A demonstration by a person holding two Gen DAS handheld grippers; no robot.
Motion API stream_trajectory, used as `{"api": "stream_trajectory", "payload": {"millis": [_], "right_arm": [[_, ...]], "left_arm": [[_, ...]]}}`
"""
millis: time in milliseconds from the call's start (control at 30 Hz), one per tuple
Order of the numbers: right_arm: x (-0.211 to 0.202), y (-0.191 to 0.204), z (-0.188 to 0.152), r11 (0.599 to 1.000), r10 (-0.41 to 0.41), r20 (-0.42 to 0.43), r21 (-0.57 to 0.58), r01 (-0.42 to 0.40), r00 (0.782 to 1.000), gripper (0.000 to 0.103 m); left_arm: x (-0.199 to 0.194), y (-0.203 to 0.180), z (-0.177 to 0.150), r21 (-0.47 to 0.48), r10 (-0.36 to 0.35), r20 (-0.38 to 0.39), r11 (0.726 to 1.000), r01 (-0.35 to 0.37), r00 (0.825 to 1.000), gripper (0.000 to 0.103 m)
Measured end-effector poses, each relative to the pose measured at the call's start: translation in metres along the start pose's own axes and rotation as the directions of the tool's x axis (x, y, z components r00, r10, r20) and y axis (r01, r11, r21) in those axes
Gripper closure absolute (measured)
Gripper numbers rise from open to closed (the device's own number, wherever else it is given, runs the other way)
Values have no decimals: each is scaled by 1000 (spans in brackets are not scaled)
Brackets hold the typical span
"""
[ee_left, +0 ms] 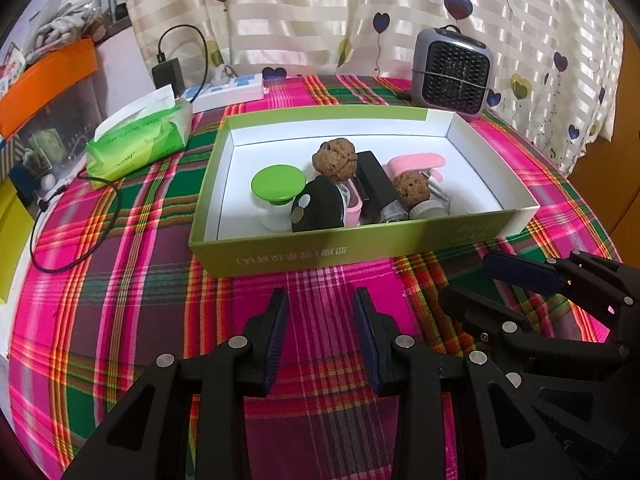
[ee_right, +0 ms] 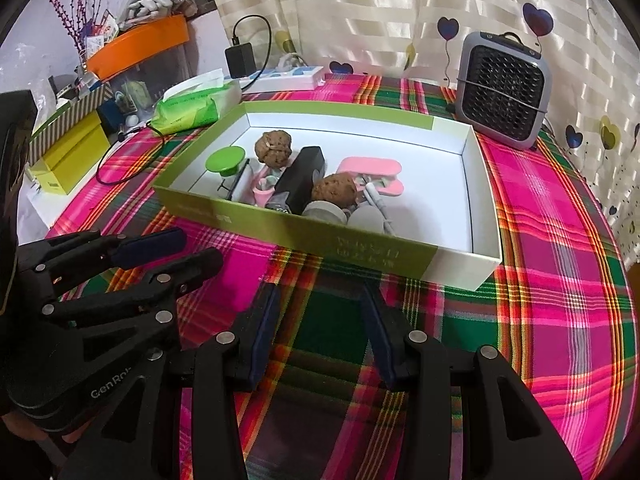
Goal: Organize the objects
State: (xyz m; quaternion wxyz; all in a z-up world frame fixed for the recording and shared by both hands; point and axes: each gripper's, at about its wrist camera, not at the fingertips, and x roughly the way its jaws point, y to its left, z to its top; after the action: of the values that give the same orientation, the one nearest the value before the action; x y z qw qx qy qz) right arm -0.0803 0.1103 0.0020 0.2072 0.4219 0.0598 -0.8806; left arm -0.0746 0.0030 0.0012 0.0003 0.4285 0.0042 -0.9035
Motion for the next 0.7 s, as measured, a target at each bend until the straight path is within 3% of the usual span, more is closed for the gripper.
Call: {"api": "stream_trajectory", "payload": {"millis": [700], "right_arm": [[6, -4, 4, 1000, -9, -8, 9, 9, 1000, 59]], "left_arm": [[4, 1, 3, -4, 18, 3, 1000, -18, 1000, 71]]}}
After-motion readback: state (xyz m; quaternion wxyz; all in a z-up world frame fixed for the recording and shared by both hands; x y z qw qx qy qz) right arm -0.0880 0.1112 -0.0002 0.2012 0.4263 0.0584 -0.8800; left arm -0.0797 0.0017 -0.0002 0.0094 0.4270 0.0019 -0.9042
